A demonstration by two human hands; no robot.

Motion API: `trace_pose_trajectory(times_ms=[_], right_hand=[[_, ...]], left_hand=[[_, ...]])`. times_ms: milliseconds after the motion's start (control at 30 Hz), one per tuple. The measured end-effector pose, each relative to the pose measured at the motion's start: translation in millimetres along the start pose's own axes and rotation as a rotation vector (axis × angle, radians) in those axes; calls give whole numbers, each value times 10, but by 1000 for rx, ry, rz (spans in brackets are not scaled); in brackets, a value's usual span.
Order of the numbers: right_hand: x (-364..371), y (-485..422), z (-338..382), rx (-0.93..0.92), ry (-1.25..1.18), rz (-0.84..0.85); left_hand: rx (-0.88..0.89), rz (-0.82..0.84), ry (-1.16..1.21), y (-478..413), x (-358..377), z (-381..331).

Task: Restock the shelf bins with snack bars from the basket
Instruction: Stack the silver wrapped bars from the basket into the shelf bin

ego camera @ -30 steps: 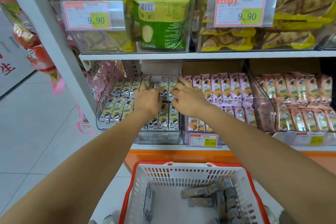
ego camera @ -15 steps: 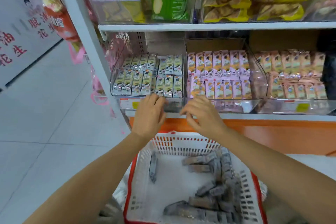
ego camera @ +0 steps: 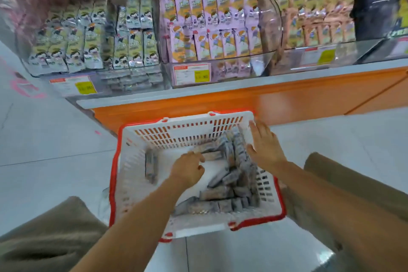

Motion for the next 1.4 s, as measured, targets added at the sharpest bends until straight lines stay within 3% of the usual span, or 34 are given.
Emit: trace_pose_trajectory(times_ms=[67, 233, 667, 800, 967, 1133, 1267, 1400], right_hand=[[229, 56, -82, -15, -22, 58], [334, 79, -162, -92, -80, -37], [235, 114, -114, -127, -140, -120], [234, 110, -134, -117, -160, -137], [218, 117, -139, -114, -192, -136], [251, 99, -168, -62, -210, -11], [164, 134, -92, -57, -145, 107], [-267, 173, 333, -131, -195, -6]], left_hand=[[19, 82, 33, -105, 323, -146], [19, 260, 66, -275, 1040, -455], [-142, 291, 69, -649, 1682, -475], [-155, 168, 160, -681, 1509, -472], [-338, -23, 649, -620, 886, -128], [-532, -128, 1106, -259, 341, 103], [-582, -191, 1205, 50, -17, 209], [-509, -179, 1187, 354, -456, 141]])
Point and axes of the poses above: each hand's wrist, its own y-axis away from the middle knuckle, its own x-axis out of the palm, z = x × y, the point moved 10 cm from there along -y, towards the middle knuckle, and after that the axes turned 2 degrees about -z, right-handed, at the moved point
